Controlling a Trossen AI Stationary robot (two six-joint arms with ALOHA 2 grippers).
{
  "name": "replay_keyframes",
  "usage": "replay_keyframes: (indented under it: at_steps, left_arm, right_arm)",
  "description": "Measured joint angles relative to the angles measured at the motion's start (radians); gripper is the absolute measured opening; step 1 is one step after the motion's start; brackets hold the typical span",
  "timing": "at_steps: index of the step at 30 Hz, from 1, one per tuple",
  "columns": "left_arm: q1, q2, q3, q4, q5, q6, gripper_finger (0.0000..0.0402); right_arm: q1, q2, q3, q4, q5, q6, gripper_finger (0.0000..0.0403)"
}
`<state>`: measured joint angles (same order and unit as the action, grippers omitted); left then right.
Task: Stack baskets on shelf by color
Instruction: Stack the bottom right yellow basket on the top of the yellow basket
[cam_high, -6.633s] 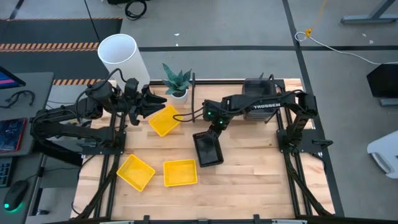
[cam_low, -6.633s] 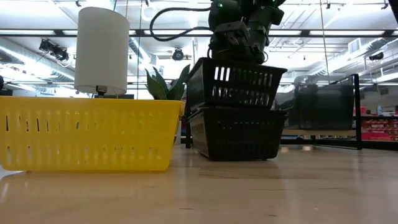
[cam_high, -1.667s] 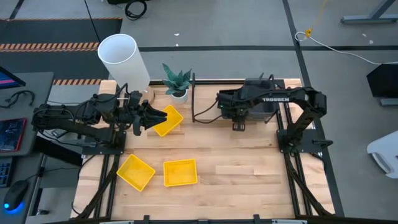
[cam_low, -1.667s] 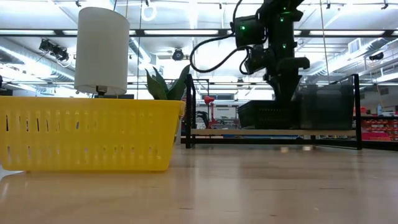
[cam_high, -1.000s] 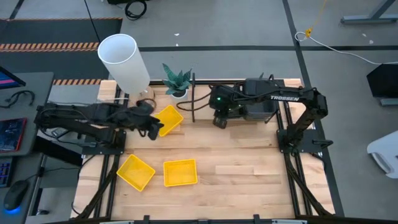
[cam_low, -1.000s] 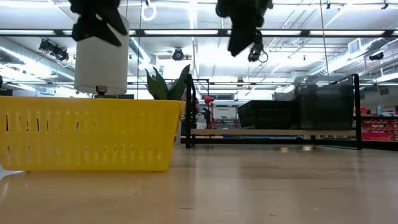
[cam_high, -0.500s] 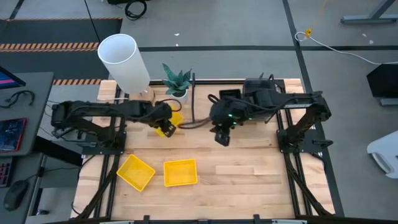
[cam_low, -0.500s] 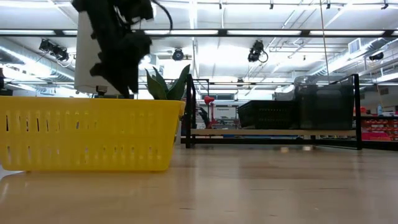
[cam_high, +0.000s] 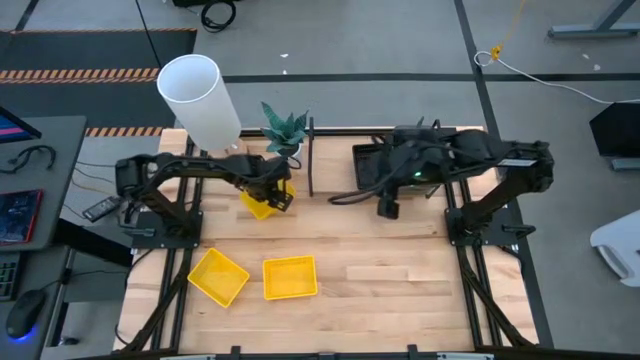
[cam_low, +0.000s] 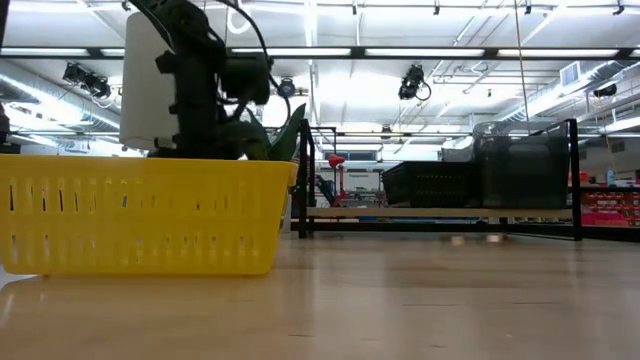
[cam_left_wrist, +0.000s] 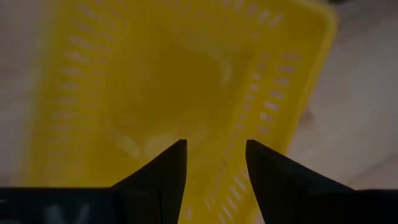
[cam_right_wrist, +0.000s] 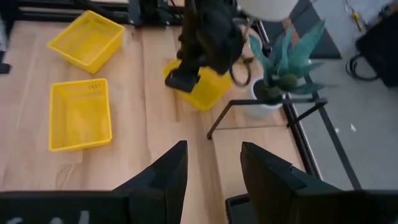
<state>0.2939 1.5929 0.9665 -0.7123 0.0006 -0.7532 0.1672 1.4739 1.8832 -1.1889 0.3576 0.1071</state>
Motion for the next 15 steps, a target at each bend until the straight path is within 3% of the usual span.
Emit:
replay_keyframes:
  at_steps: [11, 15]
  left_arm:
    - [-0.155, 0.036, 0.025, -0.013, 0.386, -0.069, 0.0172]
    - [-0.238, 0.033, 0.087, -0.070, 0.397, -0.082, 0.0172]
  right_arm:
    - [0.018, -0.079, 0.000, 0.008, -0.044, -0.093, 0.0154]
    - [0.018, -0.087, 0.000, 0.018, -0.049, -0.143, 0.0154]
